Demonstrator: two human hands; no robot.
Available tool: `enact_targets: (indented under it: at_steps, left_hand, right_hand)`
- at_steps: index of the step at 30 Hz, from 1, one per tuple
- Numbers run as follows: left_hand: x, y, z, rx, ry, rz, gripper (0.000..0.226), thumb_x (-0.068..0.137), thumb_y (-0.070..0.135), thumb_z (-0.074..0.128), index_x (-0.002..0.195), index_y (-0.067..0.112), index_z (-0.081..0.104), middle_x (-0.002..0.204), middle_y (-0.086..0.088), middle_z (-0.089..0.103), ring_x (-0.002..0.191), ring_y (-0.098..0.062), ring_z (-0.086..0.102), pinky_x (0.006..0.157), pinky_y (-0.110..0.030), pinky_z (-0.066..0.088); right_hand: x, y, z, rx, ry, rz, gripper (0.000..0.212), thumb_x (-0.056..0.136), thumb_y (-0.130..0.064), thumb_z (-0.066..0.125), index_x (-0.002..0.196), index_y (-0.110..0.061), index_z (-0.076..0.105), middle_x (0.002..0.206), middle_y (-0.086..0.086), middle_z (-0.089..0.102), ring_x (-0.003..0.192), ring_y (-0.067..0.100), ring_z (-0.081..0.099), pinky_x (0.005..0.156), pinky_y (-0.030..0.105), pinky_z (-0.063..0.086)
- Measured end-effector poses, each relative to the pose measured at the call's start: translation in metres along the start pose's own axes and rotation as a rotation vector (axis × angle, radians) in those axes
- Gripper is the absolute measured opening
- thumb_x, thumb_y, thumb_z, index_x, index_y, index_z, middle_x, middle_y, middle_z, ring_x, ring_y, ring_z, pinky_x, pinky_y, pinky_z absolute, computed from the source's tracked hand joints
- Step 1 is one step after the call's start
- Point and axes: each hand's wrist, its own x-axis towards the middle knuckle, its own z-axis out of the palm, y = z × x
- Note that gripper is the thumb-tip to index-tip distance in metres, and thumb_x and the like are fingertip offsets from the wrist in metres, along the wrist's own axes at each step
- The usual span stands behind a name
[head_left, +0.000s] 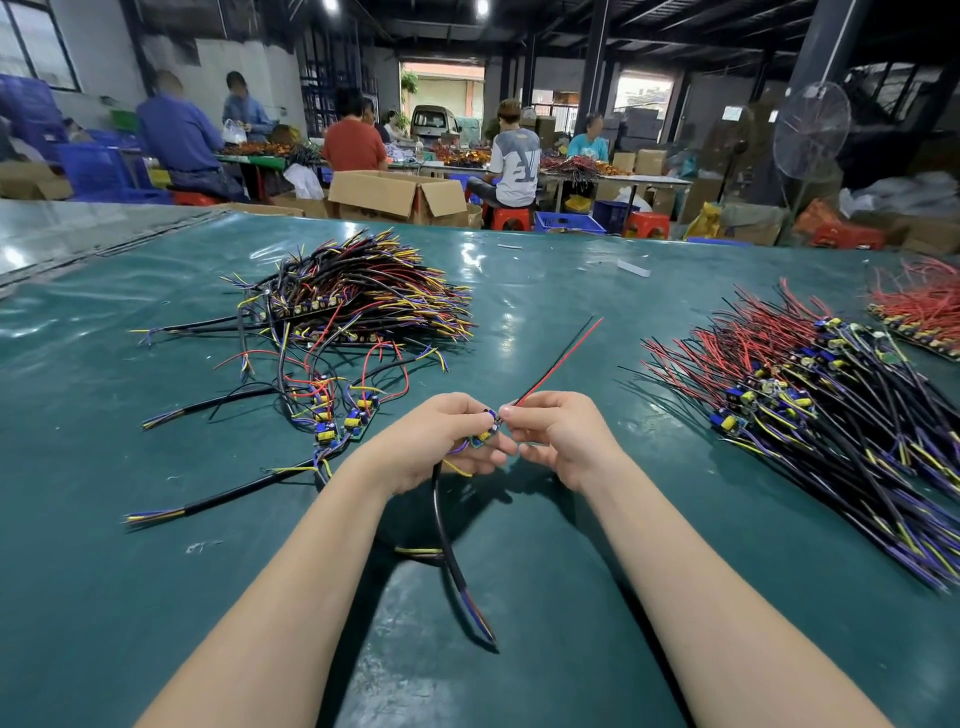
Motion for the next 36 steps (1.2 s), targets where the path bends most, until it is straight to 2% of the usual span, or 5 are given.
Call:
enact_targets:
  at_steps: [7,13,28,32,36]
  left_hand:
    - [-0.003,0.000,0.001,-0.219,-0.025,-0.038,0.019,0.097,0.003,0.039,0.081,0.000,0.049,0.061,-0.008,0.065,0.046,-0.014,0.057,0.043,-0.019,0.046]
    - [-0.007,-0.001,-0.001,-0.158,-0.192,-0.108,0.019,0.096,0.004,0.037,0.080,0.002,0.047,0.062,-0.007,0.063,0.048,-0.013,0.056,0.059,-0.026,0.055]
    - [-0.013,0.000,-0.020,-0.130,-0.404,-0.167,0.007,0.080,0.013,0.045,0.084,0.007,0.046,0.062,-0.006,0.063,0.047,-0.011,0.056,0.065,-0.025,0.054]
    - [-0.004,0.000,-0.020,-0.319,-0.087,-0.014,0.011,0.091,0.013,0.042,0.084,0.013,0.050,0.070,-0.002,0.070,0.055,-0.011,0.063,0.063,-0.027,0.058]
    - [0.007,-0.002,-0.022,-0.422,0.135,0.139,0.017,0.098,0.018,0.037,0.084,0.022,0.045,0.091,0.009,0.072,0.082,-0.012,0.060,0.071,-0.034,0.050]
  right_hand:
    - [0.003,0.000,-0.003,0.123,0.130,-0.113,0.020,0.079,0.004,0.066,0.062,-0.005,0.059,0.042,-0.005,0.053,0.038,0.002,0.051,0.042,0.015,0.046]
    - [0.011,0.000,-0.022,0.342,0.330,-0.135,0.023,0.080,0.007,0.064,0.064,-0.007,0.055,0.040,-0.005,0.056,0.037,0.002,0.052,0.042,0.014,0.048]
    - [0.019,-0.004,-0.042,0.769,0.480,-0.001,0.027,0.090,-0.006,0.051,0.063,-0.010,0.051,0.032,-0.007,0.049,0.025,0.002,0.042,0.032,0.011,0.038]
    - [0.017,-0.003,-0.032,0.488,0.472,-0.043,0.028,0.089,-0.005,0.050,0.061,-0.011,0.049,0.040,-0.002,0.047,0.026,0.002,0.036,0.031,0.010,0.029]
    - [0.008,-0.002,-0.002,0.071,0.226,-0.133,0.033,0.094,-0.016,0.047,0.062,-0.012,0.051,0.055,0.003,0.045,0.031,0.002,0.038,0.034,0.011,0.029]
